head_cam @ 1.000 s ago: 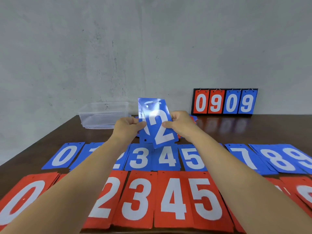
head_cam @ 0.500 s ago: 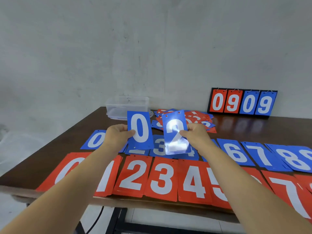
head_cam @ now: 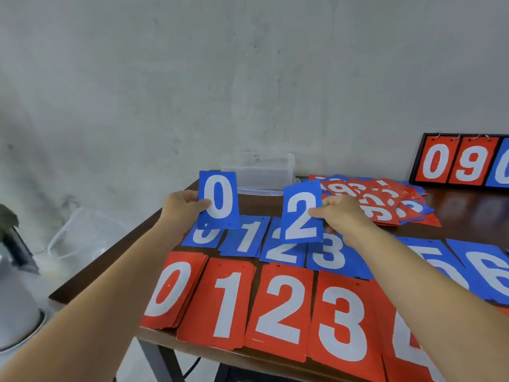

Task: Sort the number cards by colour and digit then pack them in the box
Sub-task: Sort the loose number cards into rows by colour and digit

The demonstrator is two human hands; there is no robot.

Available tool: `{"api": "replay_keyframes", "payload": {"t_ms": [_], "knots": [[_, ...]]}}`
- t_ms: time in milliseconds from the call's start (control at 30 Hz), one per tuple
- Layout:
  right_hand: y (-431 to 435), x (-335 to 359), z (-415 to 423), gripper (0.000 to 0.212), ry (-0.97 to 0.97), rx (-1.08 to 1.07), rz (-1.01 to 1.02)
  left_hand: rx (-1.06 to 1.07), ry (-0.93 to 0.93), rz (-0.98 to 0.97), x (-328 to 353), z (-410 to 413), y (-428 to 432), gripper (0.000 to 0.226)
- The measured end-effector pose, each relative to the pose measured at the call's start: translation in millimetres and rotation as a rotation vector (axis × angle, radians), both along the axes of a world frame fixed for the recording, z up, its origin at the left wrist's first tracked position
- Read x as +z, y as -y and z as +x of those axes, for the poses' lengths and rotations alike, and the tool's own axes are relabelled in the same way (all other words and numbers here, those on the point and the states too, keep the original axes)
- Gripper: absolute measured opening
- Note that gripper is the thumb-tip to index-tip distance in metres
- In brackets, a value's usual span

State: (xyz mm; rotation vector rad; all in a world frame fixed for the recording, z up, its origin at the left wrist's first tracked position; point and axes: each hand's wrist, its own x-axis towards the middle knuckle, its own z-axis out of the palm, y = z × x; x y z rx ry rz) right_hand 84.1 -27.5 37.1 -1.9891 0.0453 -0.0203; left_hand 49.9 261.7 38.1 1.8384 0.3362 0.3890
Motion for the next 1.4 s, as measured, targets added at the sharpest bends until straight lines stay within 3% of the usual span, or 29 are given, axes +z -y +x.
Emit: {"api": "replay_keyframes", "payload": {"t_ms": [133,233,367,433,500,700,800,967,1400], "knots": [[-20,-8,8,0.023,-0.053,-0.011,0.006,-0.022,-0.047,0.027,-12,13,-35,0.005],[-33,-14,7,0.022,-0.111,-0.009,-0.069,-0.102,-0.105,0.068,-19,25,-53,0.017],[-42,-26,8,0.032,-0.130,-0.084,-0.272,-0.192,-0.148,0.145,-30,35,-67,0.019],[-45,-30,8,0.024,-0.082,-0.126,-0.484,-0.205,-0.159,0.222,-35,39,-69,0.022],[-51,-34,6,0.037,-0.052,-0.163,-0.678,-0.205,-0.154,0.304,-40,43,-70,0.024],[-64,-32,-3,0.032,-0.079,-0.249,-0.904,-0.164,-0.152,0.660,-56,40,-64,0.033],[-67,-26,-7,0.050,-0.125,-0.271,-0.919,-0.139,-0.171,0.837,-60,40,-63,0.037],[-69,-24,-11,0.053,-0.146,-0.285,-0.925,-0.147,-0.197,0.926,-55,43,-60,0.046],[-35,-13,-26,0.022,-0.073,-0.298,-0.757,-0.412,0.023,0.790,-32,58,29,0.043]]}}
